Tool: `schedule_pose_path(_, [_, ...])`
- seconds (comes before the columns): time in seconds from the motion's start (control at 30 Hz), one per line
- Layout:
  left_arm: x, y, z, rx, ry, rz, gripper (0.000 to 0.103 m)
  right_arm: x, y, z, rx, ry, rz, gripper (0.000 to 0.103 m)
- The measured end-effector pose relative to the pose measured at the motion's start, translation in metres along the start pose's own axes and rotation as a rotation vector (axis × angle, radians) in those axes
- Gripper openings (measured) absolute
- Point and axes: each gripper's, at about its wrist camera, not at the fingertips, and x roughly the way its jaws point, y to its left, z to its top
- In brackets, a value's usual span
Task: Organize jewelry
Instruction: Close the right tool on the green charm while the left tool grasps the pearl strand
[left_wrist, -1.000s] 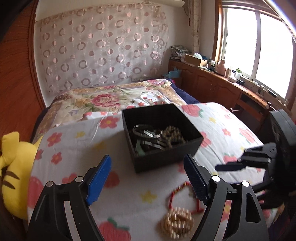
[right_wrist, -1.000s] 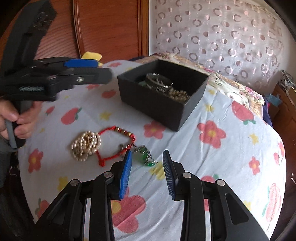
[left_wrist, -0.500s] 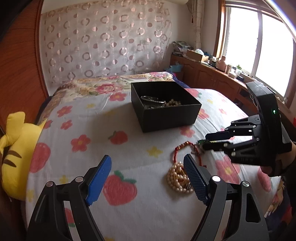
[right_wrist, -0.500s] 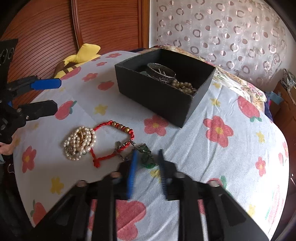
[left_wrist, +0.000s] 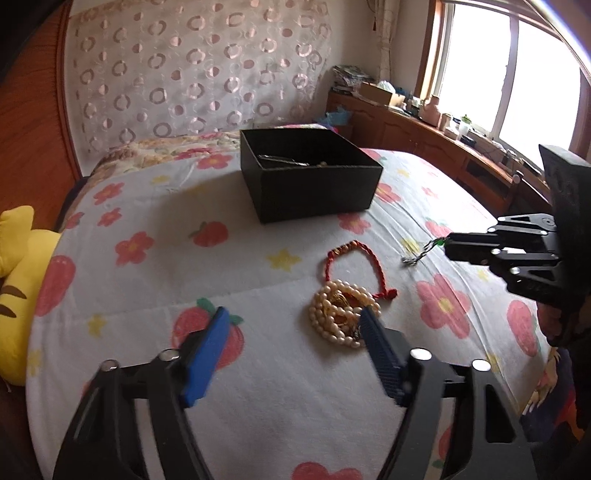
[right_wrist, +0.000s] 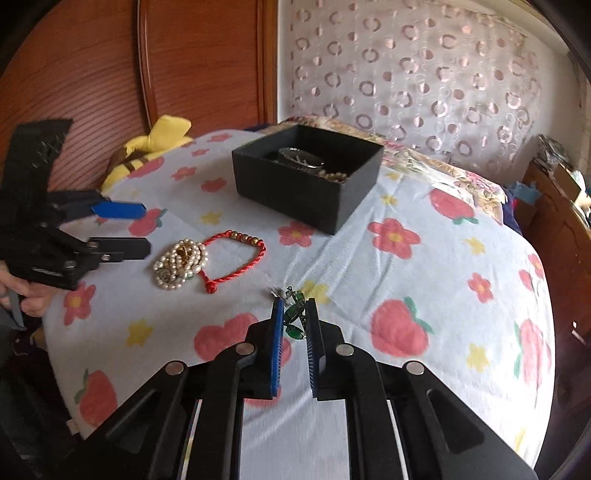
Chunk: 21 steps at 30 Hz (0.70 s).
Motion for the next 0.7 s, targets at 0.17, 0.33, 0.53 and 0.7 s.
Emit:
schedule_pose_path(0.17, [0.011,-0.005,0.0,0.014,0.043,-0.022,0.036,-0.009,-0.002,-0.014,0.027,-0.001,-0.003,0.013])
schedule_pose_path(0.33, [0.021,-0.007,0.004,0.009,0.073,-0.036,0.029,-0.013,0.004,-0.026,0.047,-0.005,0.009,0.013])
schedule_pose_path(0.53, [0.028,-0.016,0.011,0.047,0.087,-0.001,0.029,-0.007,0.014,-0.038,0.042,0.007,0.002,0.013])
schedule_pose_path(0.7, [0.031,-0.019,0.011,0.071,0.089,-0.023,0.015,-0.008,0.012,-0.038,0.062,-0.004,0.009,0.013])
